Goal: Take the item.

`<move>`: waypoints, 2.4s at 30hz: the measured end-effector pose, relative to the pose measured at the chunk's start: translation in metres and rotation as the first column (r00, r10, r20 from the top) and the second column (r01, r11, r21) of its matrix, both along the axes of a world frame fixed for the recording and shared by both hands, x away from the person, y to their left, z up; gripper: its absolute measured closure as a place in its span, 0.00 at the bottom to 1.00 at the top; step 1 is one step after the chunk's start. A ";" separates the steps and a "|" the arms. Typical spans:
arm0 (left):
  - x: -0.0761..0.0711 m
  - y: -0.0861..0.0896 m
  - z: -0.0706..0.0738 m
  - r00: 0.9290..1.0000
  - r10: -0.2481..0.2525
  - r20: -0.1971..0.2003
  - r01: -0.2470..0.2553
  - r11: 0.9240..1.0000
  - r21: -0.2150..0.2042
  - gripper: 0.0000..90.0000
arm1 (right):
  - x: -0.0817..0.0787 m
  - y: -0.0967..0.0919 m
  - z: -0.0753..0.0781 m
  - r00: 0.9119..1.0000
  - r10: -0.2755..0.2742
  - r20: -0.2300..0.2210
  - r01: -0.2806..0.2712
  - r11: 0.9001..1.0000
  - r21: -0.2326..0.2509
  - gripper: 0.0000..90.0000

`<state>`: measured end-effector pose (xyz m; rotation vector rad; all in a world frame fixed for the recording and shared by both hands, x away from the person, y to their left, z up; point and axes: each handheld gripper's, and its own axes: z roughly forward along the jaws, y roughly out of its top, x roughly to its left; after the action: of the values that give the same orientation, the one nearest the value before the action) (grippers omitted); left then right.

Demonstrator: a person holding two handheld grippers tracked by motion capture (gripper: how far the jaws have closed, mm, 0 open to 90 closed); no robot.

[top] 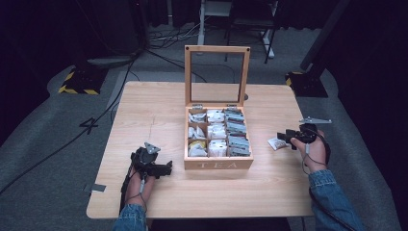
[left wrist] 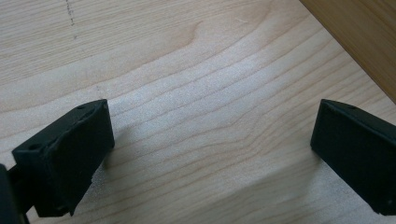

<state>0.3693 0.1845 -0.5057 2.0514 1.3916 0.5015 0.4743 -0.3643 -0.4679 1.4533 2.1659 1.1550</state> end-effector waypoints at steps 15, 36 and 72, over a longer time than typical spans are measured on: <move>0.000 0.000 0.000 1.000 0.001 -0.001 -0.001 1.000 -0.001 0.00 | -0.022 0.013 0.031 0.984 0.097 0.152 -0.100 0.995 0.015 0.48; 0.000 0.000 0.000 1.000 0.002 -0.001 -0.002 1.000 0.000 0.00 | -0.089 0.028 0.063 0.938 0.258 0.230 -0.276 0.960 0.050 0.47; 0.000 0.000 0.000 1.000 0.002 -0.001 -0.002 1.000 -0.001 0.00 | -0.120 0.079 -0.009 0.897 0.431 0.095 -0.430 0.902 -0.034 0.45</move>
<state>0.3698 0.1843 -0.5057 2.0501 1.3940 0.5010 0.3545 -0.2854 -0.4765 0.9025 2.4891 1.3144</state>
